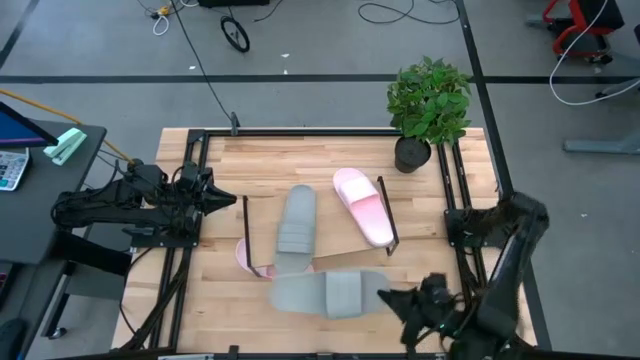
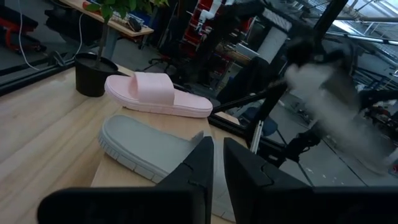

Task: Pick and place slides into the shelf
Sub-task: Put the gray slide on the shelf

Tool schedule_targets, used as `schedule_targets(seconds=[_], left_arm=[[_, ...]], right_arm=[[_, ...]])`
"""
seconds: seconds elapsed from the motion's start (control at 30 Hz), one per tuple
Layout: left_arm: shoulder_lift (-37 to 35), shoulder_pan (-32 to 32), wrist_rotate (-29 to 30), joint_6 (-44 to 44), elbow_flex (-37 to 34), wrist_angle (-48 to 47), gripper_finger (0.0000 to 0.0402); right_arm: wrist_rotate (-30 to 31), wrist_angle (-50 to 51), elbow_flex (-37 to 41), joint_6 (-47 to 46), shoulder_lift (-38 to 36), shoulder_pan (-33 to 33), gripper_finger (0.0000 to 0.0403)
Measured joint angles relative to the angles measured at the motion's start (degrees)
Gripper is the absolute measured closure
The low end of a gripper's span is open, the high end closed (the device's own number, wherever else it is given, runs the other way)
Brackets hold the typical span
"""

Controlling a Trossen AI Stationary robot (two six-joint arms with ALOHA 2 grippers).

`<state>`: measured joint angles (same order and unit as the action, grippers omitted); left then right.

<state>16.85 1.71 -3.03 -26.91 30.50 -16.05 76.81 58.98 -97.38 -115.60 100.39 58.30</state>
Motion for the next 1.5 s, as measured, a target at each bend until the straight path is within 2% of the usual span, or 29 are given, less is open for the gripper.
schedule_targets(seconds=[0.1,0.23,0.33,0.43,0.53,0.63,0.77,0.87,1.03,1.2,1.37,1.5], left_arm=[[0.01,-0.01,0.0,-0.01,0.0,0.11,0.0356],[0.01,-0.01,0.0,0.01,0.0,2.9,0.036],[0.01,-0.01,-0.01,0.76,0.0,7.47,0.0364],[0.16,-0.01,0.02,2.39,0.0,13.34,0.0362],[0.7,-0.01,2.0,3.57,0.02,19.13,0.035],[1.9,-0.01,5.39,4.05,0.07,24.91,0.0332],[4.61,-0.01,10.79,4.69,0.07,29.45,0.0299],[7.67,0.01,13.44,3.8,0.04,32.56,0.0267],[13.15,0.0,13.74,-0.75,0.02,39.45,0.0209],[18.16,0.01,16.64,-5.34,0.02,45.49,0.0161],[21.71,1.01,17.64,-10.33,0.02,47.74,0.0133],[23.37,1.91,17.61,-11.17,0.0,53.14,0.0126]], right_arm=[[2.7,-8.04,-0.07,14.82,-4.93,-0.62,0.0382],[12.9,-17.93,-0.07,33.72,-9.4,-2.58,0.0382],[13.96,-24.06,-0.14,48.53,-12.22,-6.69,0.0382],[13.48,-29.46,-0.16,57.53,-12.78,-12.57,0.0382],[12.57,-32.93,-0.11,61.58,-12.06,-18.26,0.0382],[11.62,-34.18,-0.11,61.47,-10.65,-22.62,0.0382],[6.68,-38.54,-0.02,62.61,-7.99,-26.81,0.0382],[5.61,-45.03,-0.02,66.62,-6.32,-29.2,0.0382],[3.6,-56.66,-0.02,78.75,-4.75,-32.13,0.0382],[-0.01,-64.99,-0.04,86.12,-4.76,-33.61,0.0382],[-1.78,-70.75,-0.04,92.31,-4.78,-34.18,0.0382],[-1.94,-71.0,-0.04,92.94,-4.78,-34.18,0.0382]])
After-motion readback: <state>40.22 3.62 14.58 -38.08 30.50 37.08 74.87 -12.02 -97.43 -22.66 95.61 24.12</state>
